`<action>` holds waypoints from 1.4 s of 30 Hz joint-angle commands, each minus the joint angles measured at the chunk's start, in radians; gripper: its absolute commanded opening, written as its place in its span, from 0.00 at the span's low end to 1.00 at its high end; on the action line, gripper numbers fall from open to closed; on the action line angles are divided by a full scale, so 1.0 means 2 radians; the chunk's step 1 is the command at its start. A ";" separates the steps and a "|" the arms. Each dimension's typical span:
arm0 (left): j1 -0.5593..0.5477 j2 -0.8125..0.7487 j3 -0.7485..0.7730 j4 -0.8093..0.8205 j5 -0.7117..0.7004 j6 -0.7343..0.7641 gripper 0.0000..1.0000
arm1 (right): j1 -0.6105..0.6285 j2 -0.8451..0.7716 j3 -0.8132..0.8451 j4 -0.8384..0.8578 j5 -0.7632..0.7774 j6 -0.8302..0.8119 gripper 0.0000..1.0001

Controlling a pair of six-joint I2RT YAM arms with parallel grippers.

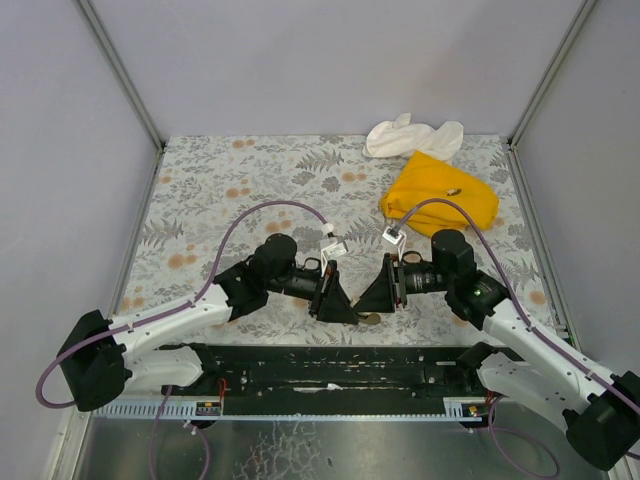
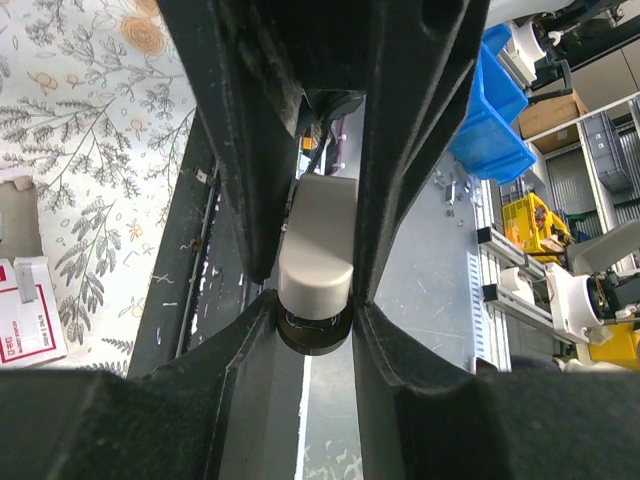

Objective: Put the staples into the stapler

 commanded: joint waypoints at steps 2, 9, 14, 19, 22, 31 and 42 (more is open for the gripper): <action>0.003 0.001 0.018 0.013 0.014 0.007 0.00 | 0.015 0.003 0.017 0.020 0.005 -0.007 0.37; 0.003 -0.010 0.009 0.003 -0.005 0.013 0.00 | 0.015 -0.041 0.006 0.021 0.068 -0.002 0.08; 0.003 -0.026 -0.013 0.012 -0.024 0.000 0.00 | 0.014 -0.076 0.003 0.004 0.152 0.002 0.06; 0.003 -0.045 -0.030 0.024 -0.040 -0.014 0.00 | 0.015 -0.087 0.010 0.027 0.176 0.017 0.05; 0.004 -0.054 -0.038 0.024 -0.053 -0.015 0.00 | 0.015 -0.091 0.022 0.028 0.180 0.015 0.04; 0.008 -0.061 -0.044 0.024 -0.054 -0.013 0.00 | 0.014 -0.102 0.055 -0.005 0.191 0.003 0.04; 0.007 -0.064 -0.057 0.031 -0.045 -0.010 0.00 | 0.015 -0.123 0.068 -0.022 0.222 0.015 0.04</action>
